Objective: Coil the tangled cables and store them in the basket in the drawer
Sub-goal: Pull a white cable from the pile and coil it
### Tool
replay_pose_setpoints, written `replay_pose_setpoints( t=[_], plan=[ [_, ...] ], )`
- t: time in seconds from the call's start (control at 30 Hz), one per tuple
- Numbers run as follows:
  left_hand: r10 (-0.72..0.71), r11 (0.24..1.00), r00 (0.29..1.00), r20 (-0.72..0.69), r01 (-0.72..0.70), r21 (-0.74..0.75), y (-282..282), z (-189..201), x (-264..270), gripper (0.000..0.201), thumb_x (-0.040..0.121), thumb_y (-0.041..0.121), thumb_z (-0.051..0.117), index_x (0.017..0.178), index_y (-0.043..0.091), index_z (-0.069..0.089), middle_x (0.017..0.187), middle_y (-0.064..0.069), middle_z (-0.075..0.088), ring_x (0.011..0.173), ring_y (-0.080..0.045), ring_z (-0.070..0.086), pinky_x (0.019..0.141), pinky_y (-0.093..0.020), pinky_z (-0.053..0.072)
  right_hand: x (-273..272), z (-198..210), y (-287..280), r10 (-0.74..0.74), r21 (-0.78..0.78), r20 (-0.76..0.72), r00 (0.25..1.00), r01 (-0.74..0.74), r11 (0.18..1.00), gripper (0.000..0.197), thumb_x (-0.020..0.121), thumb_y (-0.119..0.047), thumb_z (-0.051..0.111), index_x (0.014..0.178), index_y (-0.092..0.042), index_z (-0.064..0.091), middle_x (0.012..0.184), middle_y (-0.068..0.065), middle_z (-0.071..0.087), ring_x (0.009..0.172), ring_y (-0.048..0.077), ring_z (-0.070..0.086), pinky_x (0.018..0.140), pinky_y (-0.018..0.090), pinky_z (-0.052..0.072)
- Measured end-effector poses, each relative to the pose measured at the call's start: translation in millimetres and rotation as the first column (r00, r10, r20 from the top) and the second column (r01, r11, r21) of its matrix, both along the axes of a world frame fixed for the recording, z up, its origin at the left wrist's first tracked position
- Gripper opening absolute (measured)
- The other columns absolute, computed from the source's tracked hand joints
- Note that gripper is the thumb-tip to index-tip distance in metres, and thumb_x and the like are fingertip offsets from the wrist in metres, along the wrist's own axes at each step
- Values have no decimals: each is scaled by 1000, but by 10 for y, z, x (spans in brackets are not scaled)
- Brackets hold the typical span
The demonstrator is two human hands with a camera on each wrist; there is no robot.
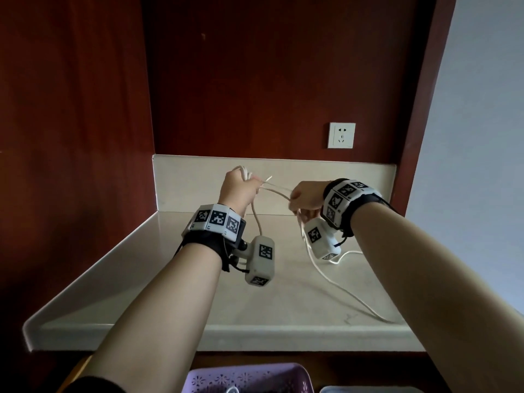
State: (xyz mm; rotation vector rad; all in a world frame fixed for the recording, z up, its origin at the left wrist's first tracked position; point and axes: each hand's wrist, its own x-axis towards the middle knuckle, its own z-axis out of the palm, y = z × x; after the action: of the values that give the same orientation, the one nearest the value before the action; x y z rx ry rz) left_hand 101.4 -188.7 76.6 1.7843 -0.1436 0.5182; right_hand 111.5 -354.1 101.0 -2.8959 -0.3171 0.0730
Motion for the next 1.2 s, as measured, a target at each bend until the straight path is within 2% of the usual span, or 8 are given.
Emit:
replay_pose_setpoints(
  t=[0.27, 0.4, 0.5, 0.6, 0.77, 0.87, 1.07, 1.2],
  plan=[
    [173, 944, 984, -41, -178, -280, 194, -92, 170, 4, 85, 8, 53, 82, 9, 52, 80, -14, 56, 72, -27, 53, 63, -33, 41, 320, -119, -707, -223, -437, 76, 972, 233, 869, 63, 52, -81, 62, 73, -21, 71, 70, -4, 71, 72, 19, 67, 75, 35, 53],
    [394, 835, 910, -131, -414, -361, 695, 5, 261, 32, 93, 9, 48, 118, -9, 54, 120, -24, 60, 107, -36, 61, 83, -39, 49, -201, -133, -972, -387, -464, 175, 905, 423, 778, 28, 73, -39, 69, 92, -19, 69, 102, 8, 70, 87, 22, 63, 84, 38, 53],
    [561, 729, 825, -65, -529, -434, 984, 60, 198, 21, 97, 11, 40, 94, -4, 55, 107, -22, 62, 96, -31, 61, 72, -34, 42, -526, -170, -1135, -543, -439, 261, 798, 599, 670, 48, 77, -19, 63, 124, -17, 56, 126, 8, 57, 114, 26, 57, 91, 35, 50],
    [510, 754, 860, -38, -467, -462, 974, 55, 215, 12, 94, 7, 43, 88, 4, 53, 106, -24, 64, 97, -34, 64, 77, -36, 50, -559, -196, -1155, -628, -284, 306, 715, 698, 657, 44, 66, -20, 69, 110, -21, 63, 112, 4, 64, 103, 24, 62, 83, 31, 52],
    [223, 905, 972, -73, -234, -356, 495, -71, 158, 19, 94, 5, 47, 76, 10, 48, 68, -2, 59, 47, -13, 51, 51, -23, 43, -127, -191, -667, -267, -166, -125, 956, 245, 955, 37, 86, -18, 65, 122, -15, 59, 112, 1, 64, 100, 20, 62, 87, 30, 50],
    [164, 930, 984, -63, -175, -324, 396, -84, 109, 19, 93, 5, 45, 76, 12, 44, 64, -2, 61, 26, -6, 30, 34, -17, 23, -144, -139, -263, -124, 5, -419, 899, 138, 990, 12, 88, -19, 64, 97, -12, 67, 107, 4, 66, 90, 20, 61, 92, 34, 49],
    [103, 985, 993, -53, -109, -137, 449, -129, -4, 8, 91, 6, 46, 92, 4, 53, 70, -6, 68, 26, -2, 31, 36, -18, 25, 87, -15, -144, -148, -381, 14, 989, 142, 914, 25, 75, -23, 66, 55, -20, 52, 66, 1, 58, 68, 21, 54, 67, 27, 44],
    [147, 989, 986, -80, -148, -11, 455, -228, -18, 9, 89, 5, 46, 87, 5, 54, 60, 1, 65, 31, -4, 36, 38, -20, 28, 5, 122, 0, -102, -138, 80, 992, 113, 984, 22, 79, -19, 61, 58, -16, 53, 60, -2, 55, 53, 14, 49, 53, 21, 38]
  ],
)
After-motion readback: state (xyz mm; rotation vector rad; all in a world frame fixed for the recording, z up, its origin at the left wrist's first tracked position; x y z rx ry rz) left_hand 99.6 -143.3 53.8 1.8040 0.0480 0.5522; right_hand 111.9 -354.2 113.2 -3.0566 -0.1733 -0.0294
